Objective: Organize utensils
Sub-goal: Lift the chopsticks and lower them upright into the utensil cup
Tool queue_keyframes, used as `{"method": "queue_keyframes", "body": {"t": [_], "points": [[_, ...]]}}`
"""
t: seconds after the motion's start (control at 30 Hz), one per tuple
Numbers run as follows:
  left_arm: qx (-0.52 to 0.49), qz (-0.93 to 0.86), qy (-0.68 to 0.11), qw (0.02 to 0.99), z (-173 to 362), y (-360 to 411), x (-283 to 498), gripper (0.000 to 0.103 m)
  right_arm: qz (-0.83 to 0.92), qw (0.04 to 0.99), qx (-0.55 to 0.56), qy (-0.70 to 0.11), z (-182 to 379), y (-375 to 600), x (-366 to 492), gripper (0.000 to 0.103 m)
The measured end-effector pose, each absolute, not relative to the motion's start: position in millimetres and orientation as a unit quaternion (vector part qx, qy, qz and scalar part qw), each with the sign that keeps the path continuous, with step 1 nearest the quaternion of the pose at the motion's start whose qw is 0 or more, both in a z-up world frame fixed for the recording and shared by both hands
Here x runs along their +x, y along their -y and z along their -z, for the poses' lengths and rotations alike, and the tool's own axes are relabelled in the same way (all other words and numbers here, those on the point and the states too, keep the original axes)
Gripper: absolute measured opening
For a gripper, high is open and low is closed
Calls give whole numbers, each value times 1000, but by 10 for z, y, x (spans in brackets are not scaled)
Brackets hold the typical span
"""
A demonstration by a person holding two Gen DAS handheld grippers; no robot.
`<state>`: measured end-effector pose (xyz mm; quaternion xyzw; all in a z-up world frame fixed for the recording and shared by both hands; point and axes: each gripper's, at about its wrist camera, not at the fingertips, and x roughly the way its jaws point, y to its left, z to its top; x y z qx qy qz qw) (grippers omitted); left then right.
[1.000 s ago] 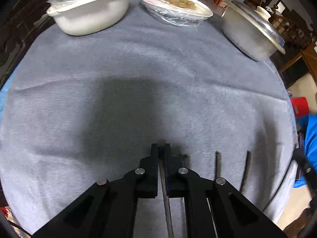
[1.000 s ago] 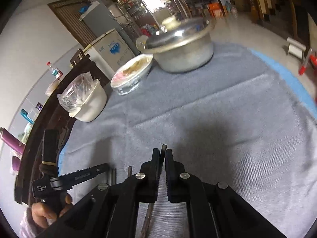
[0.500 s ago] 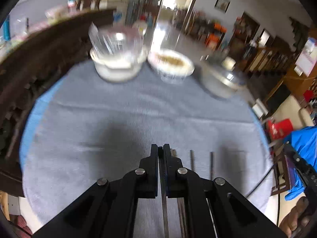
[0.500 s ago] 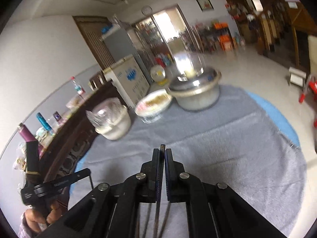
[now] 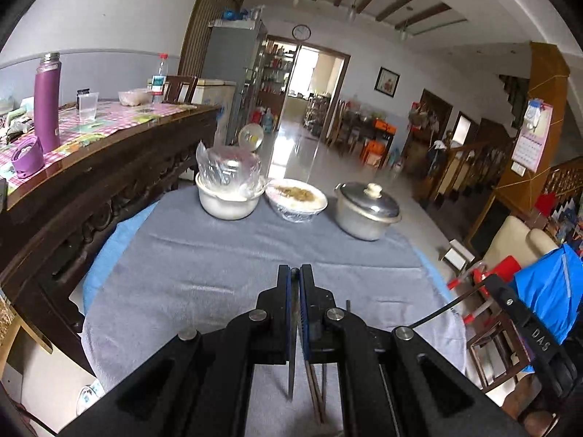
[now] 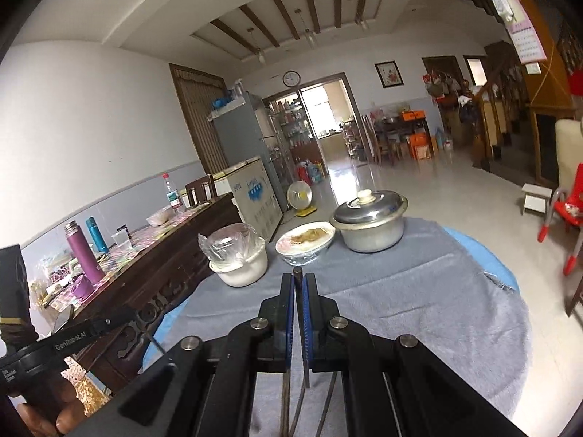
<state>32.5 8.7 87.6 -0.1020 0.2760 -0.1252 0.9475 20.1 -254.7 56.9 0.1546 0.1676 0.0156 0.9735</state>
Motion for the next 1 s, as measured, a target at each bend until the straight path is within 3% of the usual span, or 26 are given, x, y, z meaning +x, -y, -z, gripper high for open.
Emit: {"method": "queue_keyframes", "body": {"t": [0.77, 1.0], "points": [[-127, 199, -180, 955, -1767, -168, -460, 4, -59, 990, 115, -50, -1432, 2163, -590, 5], [-124, 219, -184, 950, -1778, -129, -604, 4, -81, 991, 95, -47, -1472, 2003, -765, 5]]}}
